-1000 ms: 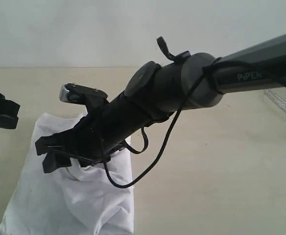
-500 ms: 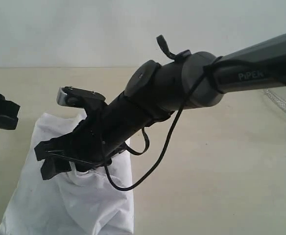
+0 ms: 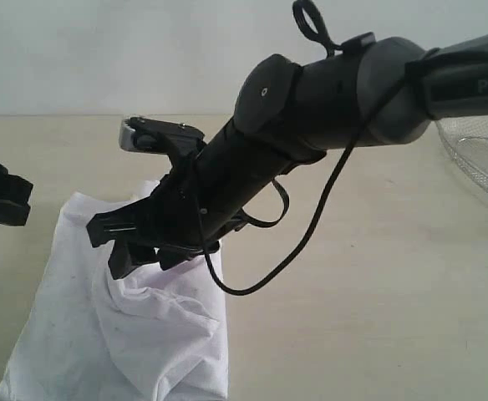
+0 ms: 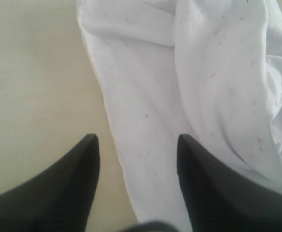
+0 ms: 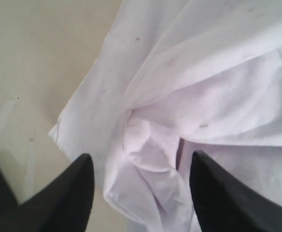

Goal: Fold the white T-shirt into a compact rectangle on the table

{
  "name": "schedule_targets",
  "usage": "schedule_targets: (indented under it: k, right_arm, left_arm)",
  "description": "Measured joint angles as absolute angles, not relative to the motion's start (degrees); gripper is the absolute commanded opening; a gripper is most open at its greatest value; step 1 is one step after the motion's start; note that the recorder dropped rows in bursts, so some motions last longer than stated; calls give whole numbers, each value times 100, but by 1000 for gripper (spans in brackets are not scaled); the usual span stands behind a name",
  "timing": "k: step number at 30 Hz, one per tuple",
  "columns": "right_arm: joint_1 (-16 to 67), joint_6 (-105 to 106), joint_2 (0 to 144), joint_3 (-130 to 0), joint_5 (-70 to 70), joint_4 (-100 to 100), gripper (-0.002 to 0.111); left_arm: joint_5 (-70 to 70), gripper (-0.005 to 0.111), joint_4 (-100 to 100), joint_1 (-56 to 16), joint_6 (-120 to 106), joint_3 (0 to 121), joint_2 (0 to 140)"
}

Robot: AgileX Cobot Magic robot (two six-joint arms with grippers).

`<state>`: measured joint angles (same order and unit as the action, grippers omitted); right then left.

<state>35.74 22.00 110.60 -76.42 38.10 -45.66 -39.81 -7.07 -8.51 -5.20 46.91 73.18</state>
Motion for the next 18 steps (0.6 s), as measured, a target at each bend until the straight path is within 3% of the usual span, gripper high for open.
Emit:
schedule_targets:
  k: [18]
  right_arm:
    - [3380, 2119, 10085, -6698, 3548, -4342, 53]
  left_arm:
    - [-4006, 53, -707, -851, -532, 4691, 7318]
